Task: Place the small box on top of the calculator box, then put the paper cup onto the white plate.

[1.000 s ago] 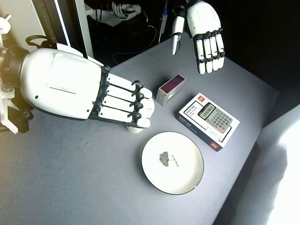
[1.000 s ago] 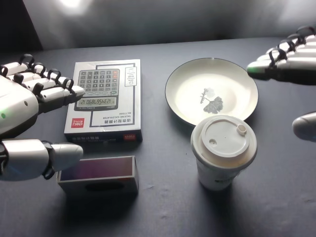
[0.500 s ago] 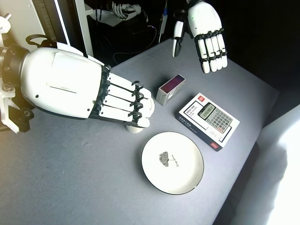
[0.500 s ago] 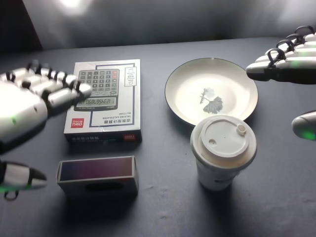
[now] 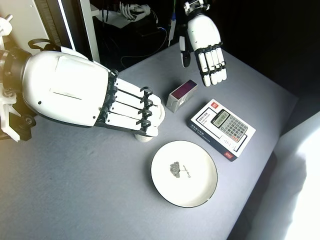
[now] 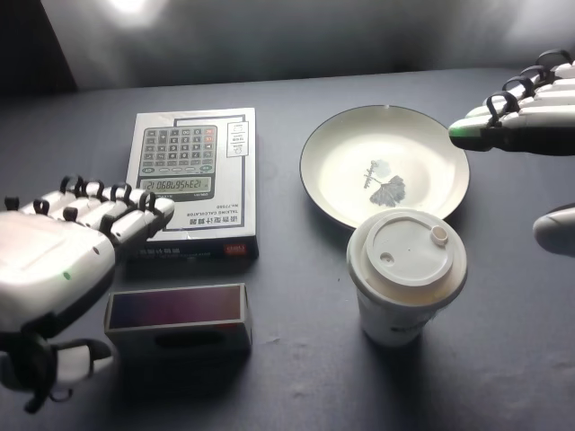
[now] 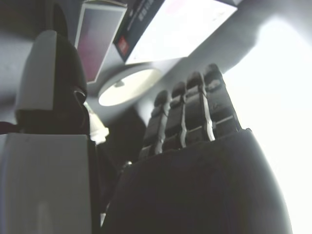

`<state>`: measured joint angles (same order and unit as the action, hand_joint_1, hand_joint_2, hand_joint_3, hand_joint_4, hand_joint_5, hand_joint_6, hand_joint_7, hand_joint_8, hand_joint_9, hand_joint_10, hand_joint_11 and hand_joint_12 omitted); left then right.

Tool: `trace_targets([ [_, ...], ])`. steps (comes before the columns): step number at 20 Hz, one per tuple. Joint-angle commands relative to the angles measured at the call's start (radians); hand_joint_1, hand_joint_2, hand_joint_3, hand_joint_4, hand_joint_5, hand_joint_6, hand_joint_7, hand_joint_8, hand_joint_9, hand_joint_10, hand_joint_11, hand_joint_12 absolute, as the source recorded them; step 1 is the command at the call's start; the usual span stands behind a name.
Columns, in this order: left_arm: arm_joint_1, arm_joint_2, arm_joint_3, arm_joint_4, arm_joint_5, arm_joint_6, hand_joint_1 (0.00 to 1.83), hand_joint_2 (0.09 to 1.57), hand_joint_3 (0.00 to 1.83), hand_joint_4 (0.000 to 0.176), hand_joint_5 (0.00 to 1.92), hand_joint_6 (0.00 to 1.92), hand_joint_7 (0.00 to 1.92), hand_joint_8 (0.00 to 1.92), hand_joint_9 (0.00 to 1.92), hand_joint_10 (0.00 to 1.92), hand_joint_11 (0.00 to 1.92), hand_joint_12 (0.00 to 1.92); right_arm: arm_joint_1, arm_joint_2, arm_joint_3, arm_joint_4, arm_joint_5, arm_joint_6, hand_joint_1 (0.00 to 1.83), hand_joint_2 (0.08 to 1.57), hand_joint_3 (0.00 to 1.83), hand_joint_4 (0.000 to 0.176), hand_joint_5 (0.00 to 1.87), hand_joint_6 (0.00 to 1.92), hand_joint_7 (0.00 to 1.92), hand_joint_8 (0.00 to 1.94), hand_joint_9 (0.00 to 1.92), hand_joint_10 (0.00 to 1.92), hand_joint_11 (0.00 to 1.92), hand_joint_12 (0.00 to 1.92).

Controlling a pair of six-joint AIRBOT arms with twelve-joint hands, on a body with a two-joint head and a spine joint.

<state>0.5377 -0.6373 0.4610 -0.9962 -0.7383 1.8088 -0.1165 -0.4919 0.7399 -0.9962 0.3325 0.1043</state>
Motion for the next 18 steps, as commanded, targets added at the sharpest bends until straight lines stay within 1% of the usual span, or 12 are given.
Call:
trace_targets([
  [1,-0.002,-0.003,-0.006,0.028,-0.101,0.006,1.24,1.08,0.02,0.0,0.02,0.01,0.02,0.01,0.0,0.0,0.02,0.04,0.015,0.013,-0.001,0.034,0.063,0.006,0.11,1.37,0.0,0.0,0.09,0.0,0.09,0.0,0.07,0.0,0.0,0.26],
  [4,0.009,-0.043,-0.023,-0.01,-0.156,0.029,1.24,1.09,0.02,0.0,0.02,0.01,0.02,0.01,0.01,0.0,0.03,0.05,0.015,0.013,-0.001,0.034,0.063,0.006,0.11,1.37,0.0,0.0,0.09,0.0,0.09,0.0,0.07,0.0,0.0,0.26],
  [5,0.015,-0.058,-0.024,-0.014,-0.16,0.03,1.21,1.11,0.02,0.0,0.01,0.0,0.01,0.0,0.0,0.0,0.03,0.06,0.015,0.013,-0.001,0.034,0.063,0.006,0.12,1.36,0.0,0.0,0.12,0.0,0.13,0.01,0.11,0.01,0.0,0.38],
  [6,0.022,-0.072,-0.024,-0.015,-0.163,0.03,1.22,1.12,0.0,0.0,0.05,0.0,0.04,0.0,0.04,0.0,0.0,0.18,0.015,0.013,-0.001,0.034,0.063,0.006,0.14,1.36,0.0,0.0,0.13,0.01,0.13,0.0,0.12,0.01,0.0,0.4],
  [7,0.03,-0.086,-0.024,-0.015,-0.169,0.03,1.22,1.11,0.0,0.0,0.06,0.0,0.06,0.0,0.05,0.0,0.0,0.23,0.016,0.013,-0.001,0.034,0.063,0.006,0.14,1.36,0.0,0.0,0.14,0.01,0.14,0.01,0.12,0.01,0.0,0.41],
  [10,0.054,-0.123,-0.022,-0.025,-0.204,0.032,1.2,1.13,0.0,0.0,0.03,0.0,0.04,0.0,0.03,0.0,0.0,0.2,0.016,0.013,-0.001,0.034,0.062,0.007,0.11,1.37,0.0,0.0,0.1,0.0,0.11,0.0,0.1,0.0,0.0,0.31],
  [11,0.06,-0.133,-0.018,-0.025,-0.214,0.032,1.23,1.13,0.0,0.0,0.06,0.01,0.06,0.01,0.04,0.0,0.0,0.21,0.016,0.013,-0.001,0.034,0.062,0.007,0.15,1.36,0.0,0.0,0.14,0.01,0.15,0.01,0.14,0.01,0.0,0.43],
  [12,0.065,-0.145,-0.011,-0.026,-0.219,0.032,1.23,1.13,0.0,0.0,0.08,0.01,0.09,0.01,0.07,0.01,0.0,0.26,0.016,0.013,-0.001,0.034,0.062,0.006,0.14,1.36,0.0,0.0,0.15,0.0,0.15,0.0,0.15,0.01,0.0,0.45],
  [13,0.067,-0.157,-0.002,-0.024,-0.221,0.031,1.23,1.13,0.0,0.0,0.09,0.01,0.11,0.01,0.08,0.01,0.0,0.28,0.016,0.013,-0.001,0.034,0.062,0.006,0.1,1.37,0.0,0.0,0.13,0.0,0.13,0.0,0.12,0.0,0.0,0.4],
  [14,0.068,-0.169,0.01,-0.019,-0.221,0.031,1.25,1.12,0.0,0.0,0.12,0.01,0.15,0.01,0.12,0.01,0.0,0.35,0.016,0.013,-0.001,0.034,0.062,0.006,0.11,1.38,0.0,0.0,0.15,0.01,0.15,0.01,0.13,0.01,0.0,0.43],
  [17,0.068,-0.202,0.046,-0.007,-0.221,0.022,1.19,1.14,0.0,0.0,0.19,0.01,0.23,0.01,0.2,0.01,0.0,0.55,0.016,0.013,-0.002,0.034,0.062,0.006,0.12,1.38,0.0,0.0,0.12,0.0,0.13,0.0,0.11,0.0,0.0,0.35],
  [18,0.068,-0.211,0.057,-0.007,-0.221,0.019,1.22,1.13,0.0,0.0,0.25,0.02,0.29,0.02,0.26,0.02,0.0,0.64,0.016,0.013,-0.002,0.034,0.062,0.006,0.13,1.38,0.0,0.0,0.13,0.0,0.13,0.0,0.11,0.0,0.0,0.33],
])
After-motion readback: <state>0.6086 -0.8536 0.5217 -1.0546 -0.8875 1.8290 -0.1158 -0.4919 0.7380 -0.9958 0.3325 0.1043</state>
